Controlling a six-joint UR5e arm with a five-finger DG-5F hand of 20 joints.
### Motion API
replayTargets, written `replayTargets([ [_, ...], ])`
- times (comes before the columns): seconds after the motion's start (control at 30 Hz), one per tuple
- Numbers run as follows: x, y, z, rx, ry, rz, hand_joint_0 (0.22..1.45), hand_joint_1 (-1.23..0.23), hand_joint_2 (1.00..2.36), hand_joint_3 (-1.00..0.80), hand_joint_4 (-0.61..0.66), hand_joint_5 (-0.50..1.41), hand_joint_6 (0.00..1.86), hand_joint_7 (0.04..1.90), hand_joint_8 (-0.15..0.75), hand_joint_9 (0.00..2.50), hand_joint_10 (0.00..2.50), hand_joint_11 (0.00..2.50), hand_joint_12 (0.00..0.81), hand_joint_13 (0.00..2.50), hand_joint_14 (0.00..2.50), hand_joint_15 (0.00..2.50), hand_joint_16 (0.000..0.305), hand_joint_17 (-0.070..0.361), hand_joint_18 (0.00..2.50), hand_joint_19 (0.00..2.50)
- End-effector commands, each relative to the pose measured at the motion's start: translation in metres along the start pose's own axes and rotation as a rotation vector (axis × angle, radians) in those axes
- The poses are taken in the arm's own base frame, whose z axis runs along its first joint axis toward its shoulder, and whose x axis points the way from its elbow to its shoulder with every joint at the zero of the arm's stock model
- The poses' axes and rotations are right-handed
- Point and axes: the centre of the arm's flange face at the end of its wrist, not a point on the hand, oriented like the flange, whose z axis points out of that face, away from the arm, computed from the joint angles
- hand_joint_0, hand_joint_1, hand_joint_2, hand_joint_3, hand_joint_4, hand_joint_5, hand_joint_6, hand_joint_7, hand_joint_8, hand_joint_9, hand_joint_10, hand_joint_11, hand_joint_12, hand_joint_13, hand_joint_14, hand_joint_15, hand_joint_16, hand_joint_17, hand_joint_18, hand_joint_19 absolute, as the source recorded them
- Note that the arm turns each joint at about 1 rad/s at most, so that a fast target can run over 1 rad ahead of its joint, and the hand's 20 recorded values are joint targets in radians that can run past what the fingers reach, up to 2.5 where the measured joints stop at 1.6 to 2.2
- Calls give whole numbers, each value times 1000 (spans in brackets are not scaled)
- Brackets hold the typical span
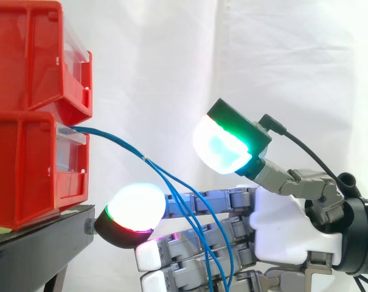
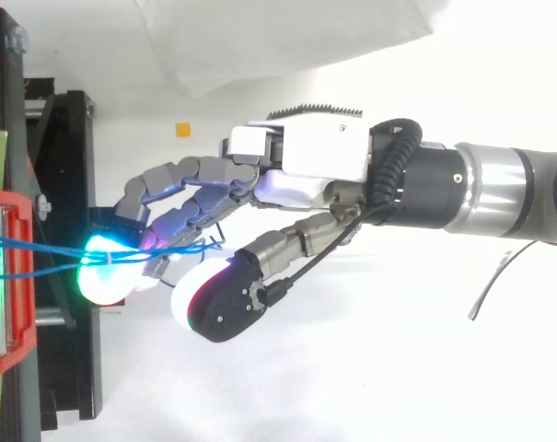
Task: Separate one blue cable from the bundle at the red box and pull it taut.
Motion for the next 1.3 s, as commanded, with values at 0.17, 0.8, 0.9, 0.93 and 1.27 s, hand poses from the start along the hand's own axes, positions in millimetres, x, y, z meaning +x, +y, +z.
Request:
replayTargets([
  [0.17,-2,-2,7,-17,9,-11,570,-657,1005,-429,200,-188,503,972,282,673,16,596,373,684,19,505,47,107,534,632],
  [0.8,-7,-7,21,-33,30,-10,598,-648,1007,-405,169,-157,502,1147,284,713,17,643,367,751,21,561,48,107,594,683],
  [0.9,-8,-7,21,-33,28,-11,606,-651,1009,-391,165,-152,502,1182,287,719,18,652,369,761,21,560,48,108,605,674],
  [0.93,-8,-6,21,-35,28,-10,608,-652,1009,-385,161,-151,501,1193,287,721,19,642,370,764,21,566,48,107,609,680],
  [1.27,-15,-4,22,-40,36,-13,613,-652,1010,-379,154,-144,500,1255,287,733,18,671,371,777,21,580,48,107,628,697],
])
